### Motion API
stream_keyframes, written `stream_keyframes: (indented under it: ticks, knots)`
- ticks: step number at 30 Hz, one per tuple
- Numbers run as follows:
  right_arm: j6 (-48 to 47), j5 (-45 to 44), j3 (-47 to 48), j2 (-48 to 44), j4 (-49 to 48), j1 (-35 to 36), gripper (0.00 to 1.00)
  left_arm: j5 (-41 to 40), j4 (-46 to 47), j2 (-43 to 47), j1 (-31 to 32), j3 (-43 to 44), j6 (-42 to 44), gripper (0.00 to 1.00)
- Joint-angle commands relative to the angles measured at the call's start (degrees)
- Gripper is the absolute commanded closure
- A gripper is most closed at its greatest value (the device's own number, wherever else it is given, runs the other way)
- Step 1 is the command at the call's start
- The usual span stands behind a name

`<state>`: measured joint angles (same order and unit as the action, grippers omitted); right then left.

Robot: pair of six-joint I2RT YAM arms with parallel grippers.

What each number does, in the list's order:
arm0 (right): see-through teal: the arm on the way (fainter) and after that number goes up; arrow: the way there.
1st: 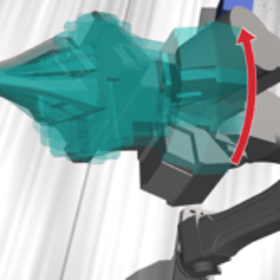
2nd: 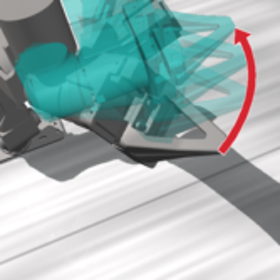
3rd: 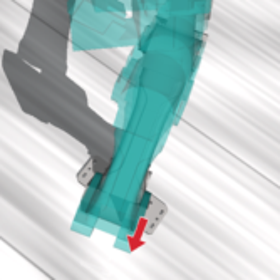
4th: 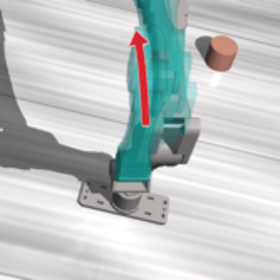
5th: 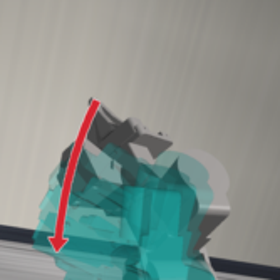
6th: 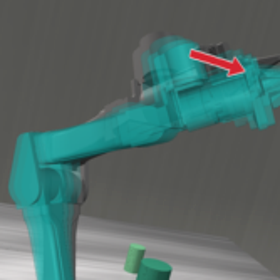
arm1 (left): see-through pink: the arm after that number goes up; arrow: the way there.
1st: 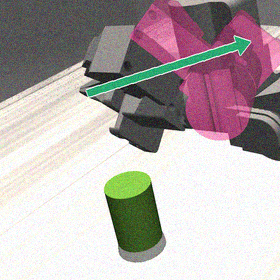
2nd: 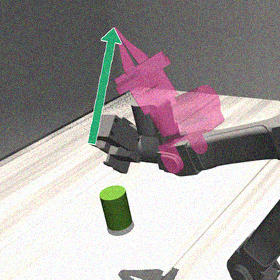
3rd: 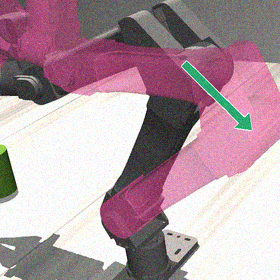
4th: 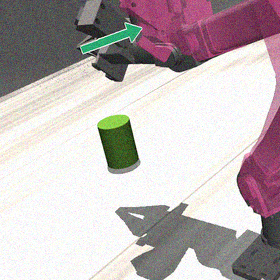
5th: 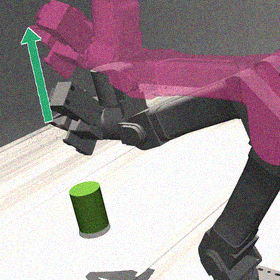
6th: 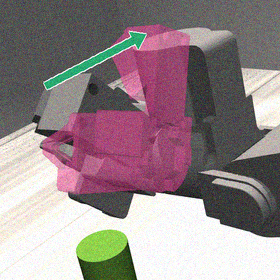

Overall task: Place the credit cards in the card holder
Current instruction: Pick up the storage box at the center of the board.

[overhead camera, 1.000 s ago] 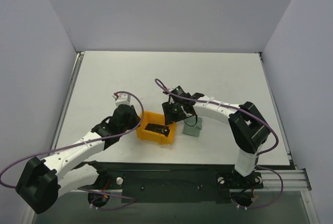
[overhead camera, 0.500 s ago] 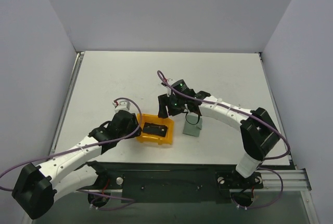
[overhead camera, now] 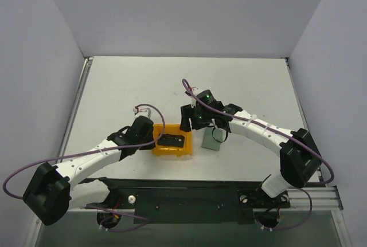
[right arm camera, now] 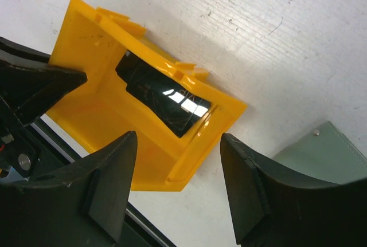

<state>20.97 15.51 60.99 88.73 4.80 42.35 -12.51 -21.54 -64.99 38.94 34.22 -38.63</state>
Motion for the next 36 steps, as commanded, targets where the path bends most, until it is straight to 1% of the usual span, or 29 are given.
stream_keyframes:
  ticks: [1,2,3,7,9,11,12,14,16,18,26,27,28,29,30,33,36]
  knots:
    - [1.0,-2.3,-1.8,-4.3,2.1,-0.2,0.44,-1.8,0.7,-0.3,-0.2,4.6,2.0,0.80]
    - [1.0,-2.5,-2.2,-4.6,2.2,-0.2,0.44,-1.7,0.7,-0.5,-0.1,5.1,2.2,0.77]
    - [1.1,-2.5,-2.6,-5.1,2.3,-0.2,0.44,-1.4,0.7,-0.7,-0.1,5.2,2.4,0.67]
    - [1.4,-2.4,-4.2,-5.7,2.3,-0.4,0.44,-0.8,0.5,-1.7,-0.2,6.8,4.6,0.48]
    - [1.5,-2.4,-4.8,-5.6,2.2,-0.3,0.44,0.2,0.4,-2.3,-0.6,8.2,6.5,0.43]
    - [1.6,-2.2,-5.4,-5.7,2.3,-0.5,0.44,0.6,-0.4,-3.4,-0.9,10.2,7.4,0.43]
    - [1.7,-2.2,-5.4,-5.8,2.3,-0.4,0.44,1.0,-0.4,-3.7,-1.1,10.4,7.7,0.44]
    - [1.7,-2.1,-5.9,-6.1,2.3,-0.6,0.44,0.9,-0.7,-4.6,-1.3,11.3,8.1,0.53]
    - [1.5,-2.1,-6.0,-6.4,2.5,-0.7,0.44,0.8,-1.0,-5.4,-1.8,11.7,8.7,0.57]
    - [1.5,-2.0,-5.9,-6.6,2.8,-0.8,0.44,1.0,-1.4,-6.3,-2.1,12.3,9.4,0.59]
    - [1.6,-1.7,-6.1,-6.6,3.0,-1.2,0.44,3.9,-2.2,-10.3,-2.1,12.9,10.1,0.61]
    - [1.6,-1.7,-6.1,-6.6,2.9,-1.1,0.44,3.8,-2.3,-10.3,-2.2,12.9,10.1,0.63]
    - [1.7,-1.7,-6.2,-6.6,2.9,-1.2,0.44,3.6,-2.3,-10.4,-2.2,12.9,10.0,0.74]
    - [1.8,-1.7,-6.2,-6.7,3.0,-1.1,0.44,3.3,-2.5,-10.2,-2.2,13.0,10.0,0.79]
    - [1.8,-1.8,-6.2,-6.7,3.0,-1.2,0.44,3.2,-2.6,-10.2,-2.3,13.1,9.8,0.87]
    - [2.4,-2.2,-6.2,-7.6,3.5,-1.2,0.44,2.6,-3.0,-9.1,-2.3,12.9,8.9,1.00]
    - [2.6,-3.4,-5.5,-9.1,5.0,-1.2,0.44,1.4,-2.5,-7.4,-2.3,11.3,6.1,1.00]
